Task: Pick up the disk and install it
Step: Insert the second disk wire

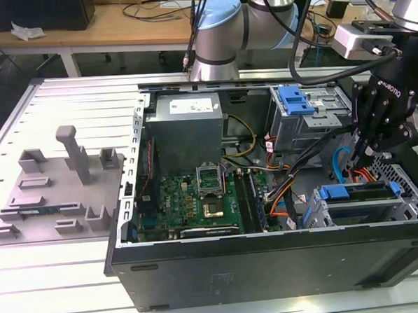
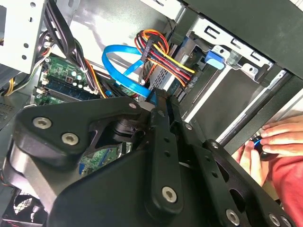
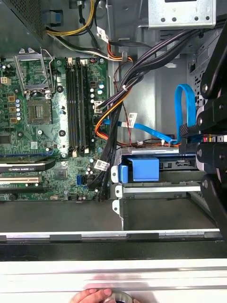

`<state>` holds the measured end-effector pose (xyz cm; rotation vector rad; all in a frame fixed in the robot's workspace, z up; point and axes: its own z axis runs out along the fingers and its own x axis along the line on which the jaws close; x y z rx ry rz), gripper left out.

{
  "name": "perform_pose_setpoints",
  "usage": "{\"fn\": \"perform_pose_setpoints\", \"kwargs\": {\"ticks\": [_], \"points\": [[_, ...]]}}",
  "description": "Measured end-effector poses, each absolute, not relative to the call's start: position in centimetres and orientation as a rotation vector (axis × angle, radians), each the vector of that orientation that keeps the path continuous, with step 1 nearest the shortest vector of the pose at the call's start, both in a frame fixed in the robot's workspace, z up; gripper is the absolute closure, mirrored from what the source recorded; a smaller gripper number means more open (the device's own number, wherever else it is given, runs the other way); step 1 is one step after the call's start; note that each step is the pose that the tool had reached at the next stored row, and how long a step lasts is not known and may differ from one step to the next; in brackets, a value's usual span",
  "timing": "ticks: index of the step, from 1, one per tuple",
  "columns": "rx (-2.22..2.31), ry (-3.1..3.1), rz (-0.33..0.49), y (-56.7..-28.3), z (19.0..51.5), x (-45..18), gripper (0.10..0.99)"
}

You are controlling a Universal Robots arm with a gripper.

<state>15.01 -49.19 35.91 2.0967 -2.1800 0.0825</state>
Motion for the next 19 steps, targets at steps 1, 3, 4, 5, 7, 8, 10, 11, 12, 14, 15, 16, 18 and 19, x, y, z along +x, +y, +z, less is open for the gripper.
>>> {"fn": "perform_pose_setpoints", "kwargs": {"ticks": [1, 3, 4, 5, 7, 8, 10, 11, 12, 14, 15, 16, 18, 19], "points": [[2.097, -2.18, 0.082, -49.2, 35.9, 15.0, 0.925], [2.097, -2.18, 0.082, -49.2, 35.9, 15.0, 0.925], [2.097, -2.18, 0.082, -49.2, 35.9, 15.0, 0.925], [2.096, -2.18, 0.082, -49.2, 35.9, 15.0, 0.925], [2.097, -2.18, 0.083, -49.4, 35.9, 15.0, 0.925], [2.097, -2.18, 0.082, -49.6, 35.9, 15.0, 0.925], [2.097, -2.18, 0.082, -49.9, 35.9, 15.0, 0.925], [2.097, -2.18, 0.083, -50.1, 36.0, 15.0, 0.925], [2.097, -2.18, 0.082, -50.5, 36.0, 15.0, 0.925], [2.098, -2.181, 0.08, -51.2, 36.0, 15.0, 0.925], [2.098, -2.181, 0.079, -51.2, 36.0, 15.0, 0.925], [2.099, -2.181, 0.079, -51.3, 36.0, 15.0, 0.925], [2.1, -2.182, 0.077, -51.4, 36.0, 14.9, 0.925], [2.1, -2.182, 0.077, -51.5, 36.0, 14.9, 0.925]]}}
